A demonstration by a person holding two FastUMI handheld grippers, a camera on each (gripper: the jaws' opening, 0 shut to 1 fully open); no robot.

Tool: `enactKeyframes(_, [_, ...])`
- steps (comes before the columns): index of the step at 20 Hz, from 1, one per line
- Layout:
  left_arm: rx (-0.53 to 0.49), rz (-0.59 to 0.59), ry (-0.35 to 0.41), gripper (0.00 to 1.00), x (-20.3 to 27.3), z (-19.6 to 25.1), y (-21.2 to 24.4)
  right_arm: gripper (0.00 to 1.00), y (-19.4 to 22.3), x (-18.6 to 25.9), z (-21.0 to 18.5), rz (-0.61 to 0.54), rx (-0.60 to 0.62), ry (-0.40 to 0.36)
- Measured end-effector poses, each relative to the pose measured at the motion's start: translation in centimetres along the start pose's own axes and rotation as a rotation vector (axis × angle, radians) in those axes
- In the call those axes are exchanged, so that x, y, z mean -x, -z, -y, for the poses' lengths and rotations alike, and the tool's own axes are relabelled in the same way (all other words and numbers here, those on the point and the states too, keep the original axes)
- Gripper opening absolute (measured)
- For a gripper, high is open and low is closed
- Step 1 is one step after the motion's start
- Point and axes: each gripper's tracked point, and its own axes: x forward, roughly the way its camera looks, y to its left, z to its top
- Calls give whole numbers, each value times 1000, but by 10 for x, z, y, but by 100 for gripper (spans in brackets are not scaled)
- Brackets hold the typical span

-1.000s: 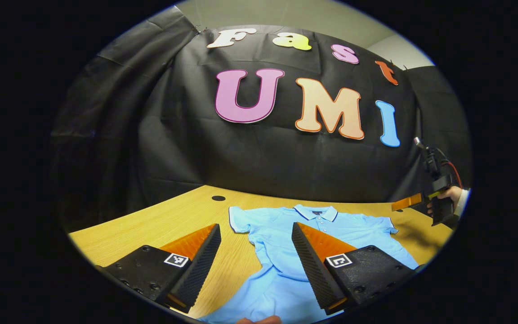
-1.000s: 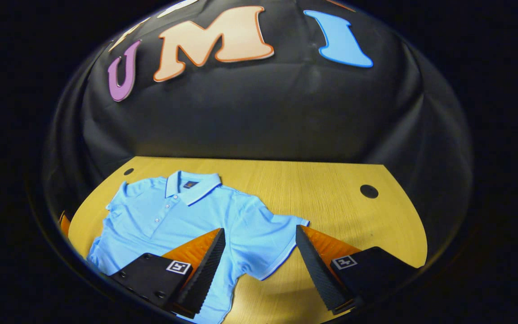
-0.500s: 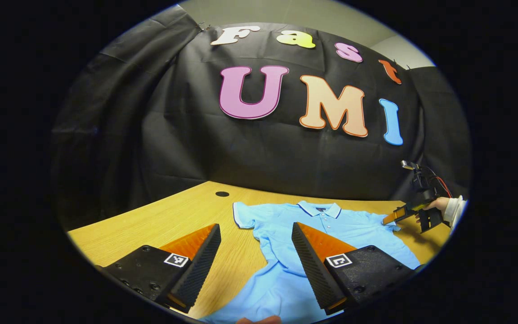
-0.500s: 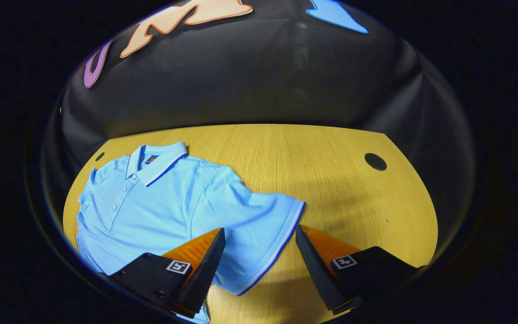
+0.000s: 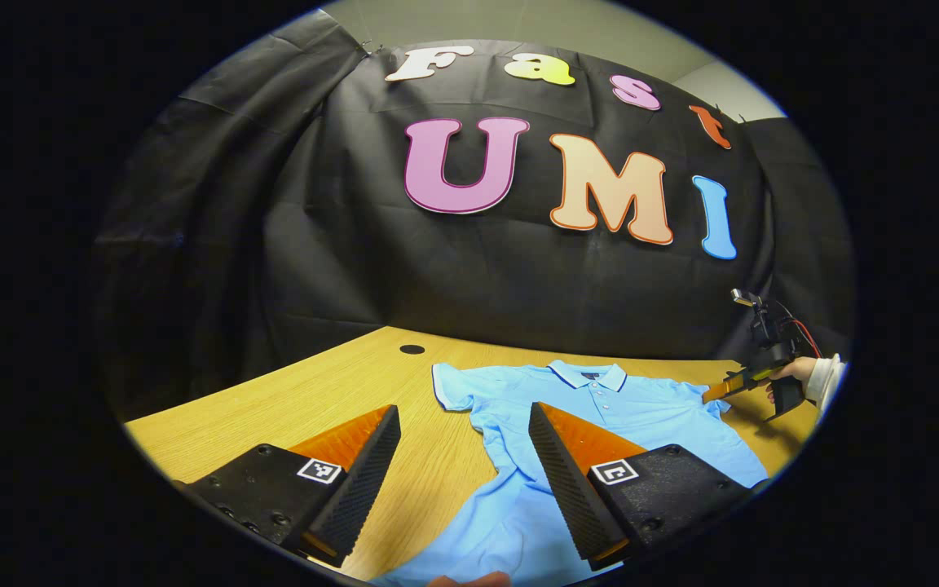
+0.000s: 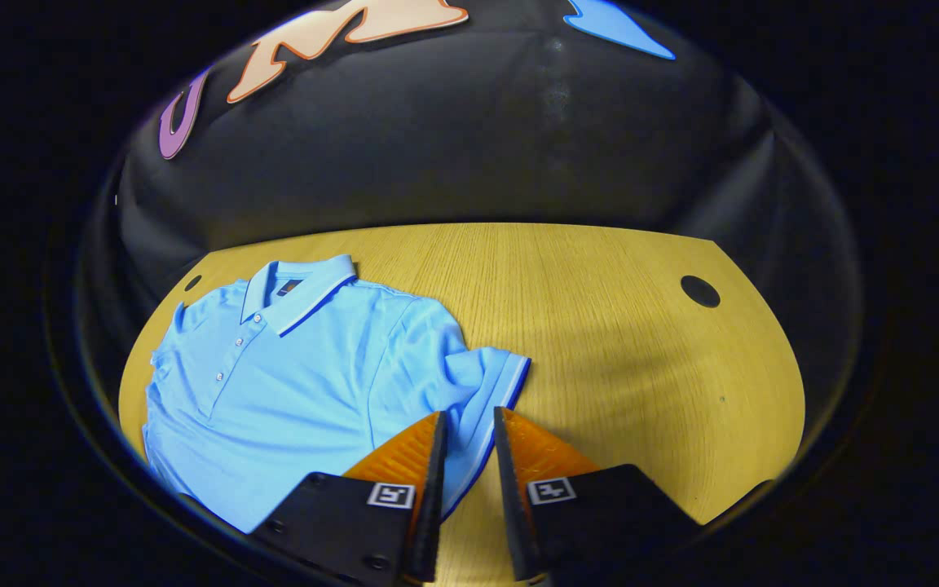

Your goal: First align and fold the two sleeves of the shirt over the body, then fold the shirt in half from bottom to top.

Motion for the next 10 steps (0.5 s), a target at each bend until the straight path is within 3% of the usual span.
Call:
enactKeyframes(1, [-2, 2, -4, 95, -1, 0, 1, 14, -2, 0, 0, 3, -8, -1])
enactKeyframes(2, [-3, 6, -8, 95, 0, 0, -1, 13, -2, 0, 0, 6, -9, -6])
enactKeyframes(3, [-2, 12, -10, 94, -1, 0, -2, 5, -2, 0, -2, 4, -15, -6])
enactKeyframes(10, [-2, 24, -35, 95, -4, -4, 1, 4, -38, 20, -39, 119, -70, -89])
